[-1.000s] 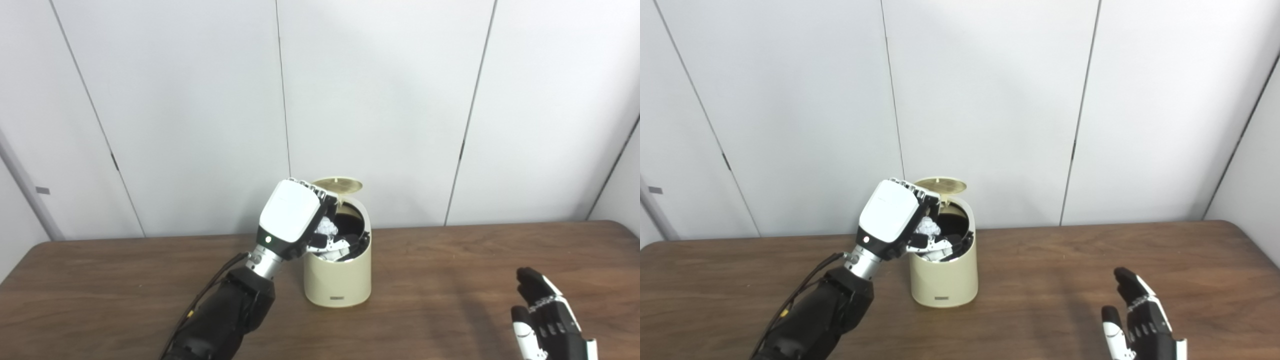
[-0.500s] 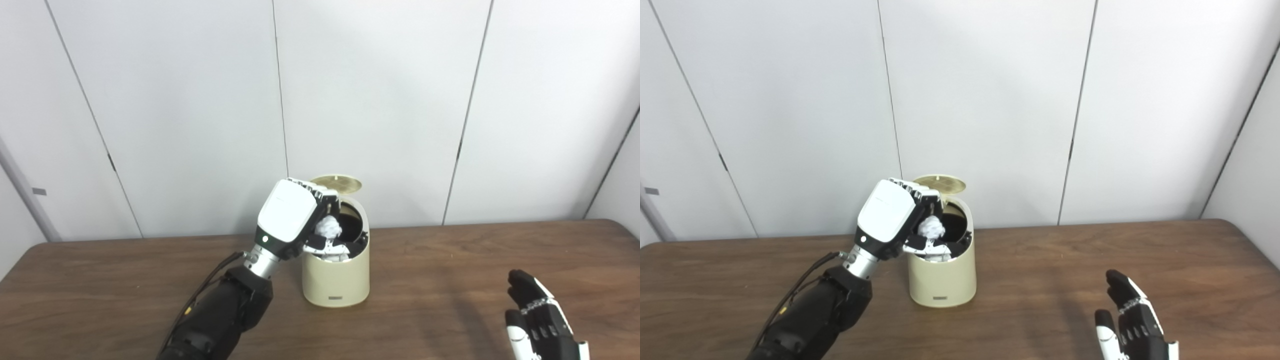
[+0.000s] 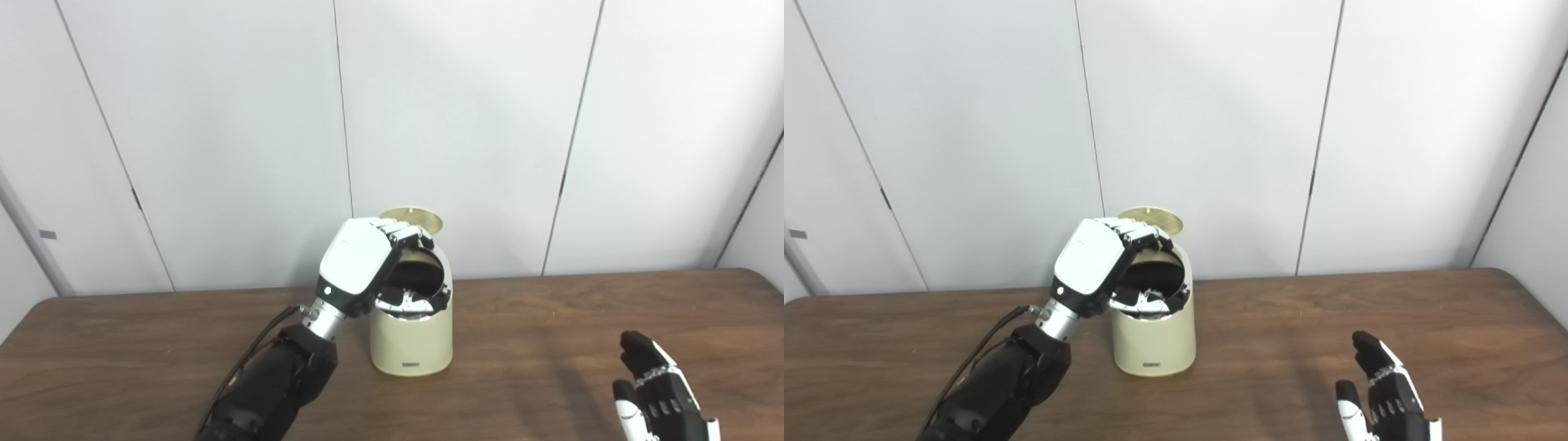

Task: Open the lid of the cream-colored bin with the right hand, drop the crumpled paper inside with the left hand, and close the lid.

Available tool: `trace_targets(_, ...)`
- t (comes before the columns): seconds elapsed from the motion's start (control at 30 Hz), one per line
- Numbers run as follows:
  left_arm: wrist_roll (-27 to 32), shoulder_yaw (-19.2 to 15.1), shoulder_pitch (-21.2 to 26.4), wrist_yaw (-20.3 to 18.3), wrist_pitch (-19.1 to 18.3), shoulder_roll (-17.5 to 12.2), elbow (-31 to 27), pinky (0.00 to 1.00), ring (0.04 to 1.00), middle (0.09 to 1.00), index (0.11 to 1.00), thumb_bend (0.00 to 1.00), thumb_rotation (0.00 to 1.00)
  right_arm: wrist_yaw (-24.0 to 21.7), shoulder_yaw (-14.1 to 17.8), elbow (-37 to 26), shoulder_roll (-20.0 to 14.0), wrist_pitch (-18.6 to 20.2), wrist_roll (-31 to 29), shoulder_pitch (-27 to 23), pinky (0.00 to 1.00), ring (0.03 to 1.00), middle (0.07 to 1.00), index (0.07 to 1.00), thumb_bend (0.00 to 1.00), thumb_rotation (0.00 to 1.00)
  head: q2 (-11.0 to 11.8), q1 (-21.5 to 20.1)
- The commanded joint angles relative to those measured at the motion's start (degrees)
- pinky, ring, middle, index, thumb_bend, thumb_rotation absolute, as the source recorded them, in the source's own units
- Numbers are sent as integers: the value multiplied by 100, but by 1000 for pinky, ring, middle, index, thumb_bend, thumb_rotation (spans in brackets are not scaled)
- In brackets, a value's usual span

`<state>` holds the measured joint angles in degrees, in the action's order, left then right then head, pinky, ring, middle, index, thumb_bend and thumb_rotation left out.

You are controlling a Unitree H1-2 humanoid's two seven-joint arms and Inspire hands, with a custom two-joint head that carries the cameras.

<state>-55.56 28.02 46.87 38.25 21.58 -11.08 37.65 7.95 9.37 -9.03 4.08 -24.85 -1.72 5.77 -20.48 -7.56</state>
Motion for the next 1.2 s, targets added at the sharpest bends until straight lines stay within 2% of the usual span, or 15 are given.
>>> trace_targets(0.0, 129, -109, 187, -18, 6, -36, -216, 423, 536, 640, 614, 1000, 503, -22, -34, -143, 29, -198, 4, -15, 885, 860, 815, 763, 186, 349, 3, 0)
trace_targets(0.1, 57, -114, 194, 123, 21, -44, -210, 426, 527, 598, 590, 1000, 464, -24, -36, -141, 19, -197, 5, -21, 888, 863, 818, 765, 186, 344, -3, 25)
trace_targets(0.2, -37, -107, 185, 473, 153, -74, -177, 279, 323, 372, 402, 879, 372, -27, -39, -137, 18, -194, -13, -27, 887, 864, 820, 765, 184, 347, -9, 48)
trace_targets(0.23, -40, -110, 169, 580, 217, -84, -167, 218, 254, 309, 344, 833, 303, -24, -38, -134, 11, -194, 14, -28, 889, 865, 819, 763, 181, 345, -5, 51)
trace_targets(0.3, -71, -110, 148, 774, 293, -98, -132, 147, 176, 235, 276, 799, 209, -28, -37, -128, -5, -199, 27, -30, 891, 863, 819, 761, 174, 339, -6, 72)
trace_targets(0.47, -164, -109, 34, 1107, 315, -204, -237, 127, 158, 215, 254, 793, 153, -32, -35, -154, -23, -204, 30, -17, 889, 862, 817, 755, 168, 321, -42, 127)
trace_targets(0.57, -50, -202, -141, 1032, 313, -291, -525, 125, 158, 214, 252, 798, 137, -18, -31, -173, -13, -193, 9, -6, 895, 861, 813, 749, 173, 316, -64, 159)
trace_targets(0.7, 79, -487, -564, 795, 173, -441, -1234, 112, 154, 224, 267, 828, 111, -35, -37, -160, -36, -199, -6, -1, 887, 858, 810, 750, 179, 310, -64, 174)
trace_targets(0.8, 94, -686, -850, 745, 180, -576, -1604, 90, 134, 208, 256, 818, 102, -54, -46, -132, -76, -203, 53, -4, 890, 864, 815, 755, 179, 345, -66, 214)
trace_targets(1.0, 227, -1152, -1418, 679, 222, -717, -2330, 72, 118, 193, 258, 808, 115, -87, -44, -90, -97, -199, -137, -40, 892, 854, 812, 758, 172, 331, -65, 242)
trace_targets(1.1, 522, -1459, -1843, 472, 136, -700, -2780, 67, 112, 185, 255, 764, 118, -126, -32, -59, -158, -204, -98, -46, 899, 860, 816, 759, 173, 337, -57, 278)
trace_targets(1.17, 735, -1687, -2150, 310, 2, -607, -3100, 74, 119, 195, 268, 699, 161, -144, -21, -50, -184, -204, -131, -46, 901, 867, 821, 764, 176, 367, -72, 286)
